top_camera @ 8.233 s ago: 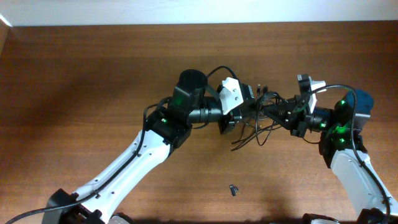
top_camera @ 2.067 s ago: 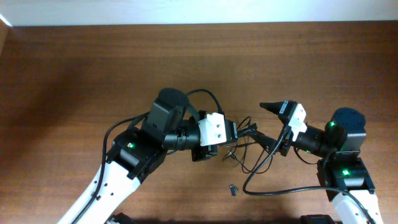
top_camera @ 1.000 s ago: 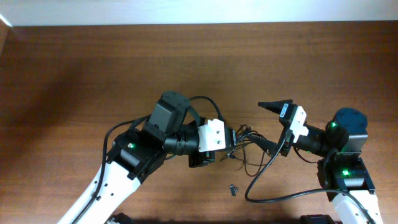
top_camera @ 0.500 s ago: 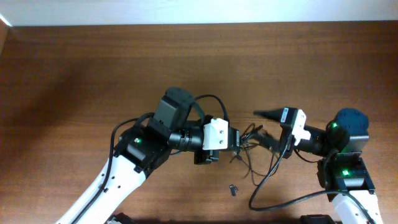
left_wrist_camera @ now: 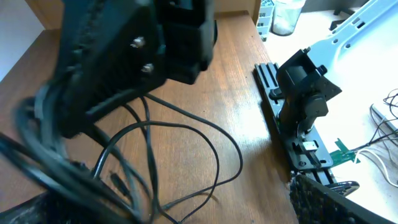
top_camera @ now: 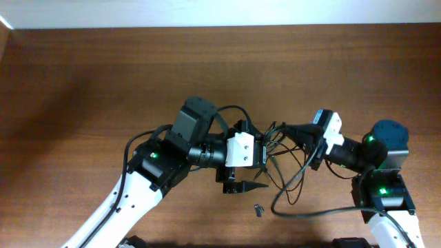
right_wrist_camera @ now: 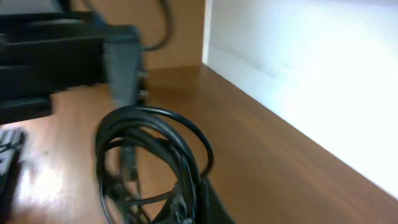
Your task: Untangle cables
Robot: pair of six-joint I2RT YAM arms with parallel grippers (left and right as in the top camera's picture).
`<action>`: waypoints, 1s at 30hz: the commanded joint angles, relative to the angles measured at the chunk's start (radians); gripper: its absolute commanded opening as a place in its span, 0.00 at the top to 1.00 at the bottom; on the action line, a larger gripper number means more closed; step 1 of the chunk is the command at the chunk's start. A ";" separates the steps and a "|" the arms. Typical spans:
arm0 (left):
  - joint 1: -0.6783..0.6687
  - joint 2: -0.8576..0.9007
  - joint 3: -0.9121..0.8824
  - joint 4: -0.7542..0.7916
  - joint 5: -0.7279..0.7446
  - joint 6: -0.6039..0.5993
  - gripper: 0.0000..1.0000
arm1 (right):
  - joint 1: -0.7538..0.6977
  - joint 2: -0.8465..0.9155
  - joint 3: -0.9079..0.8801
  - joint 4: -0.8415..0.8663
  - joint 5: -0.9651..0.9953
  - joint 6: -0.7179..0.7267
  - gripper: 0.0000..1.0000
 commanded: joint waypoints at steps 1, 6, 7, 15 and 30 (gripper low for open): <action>-0.003 0.004 0.006 -0.030 -0.114 0.001 0.01 | -0.003 -0.008 0.003 0.011 0.222 0.153 0.96; -0.003 0.004 0.006 -0.058 -0.456 -0.145 0.01 | -0.003 -0.008 0.003 0.042 0.310 0.222 0.96; -0.003 0.004 0.006 -0.058 -0.472 -0.148 0.01 | -0.003 -0.008 0.003 0.041 0.314 0.222 0.96; -0.003 0.004 0.006 -0.056 -0.676 -0.253 0.00 | -0.003 -0.008 0.003 0.041 0.400 0.270 0.96; -0.003 0.004 0.006 0.140 -0.591 -0.333 0.01 | -0.003 -0.007 0.003 0.033 0.399 0.304 0.96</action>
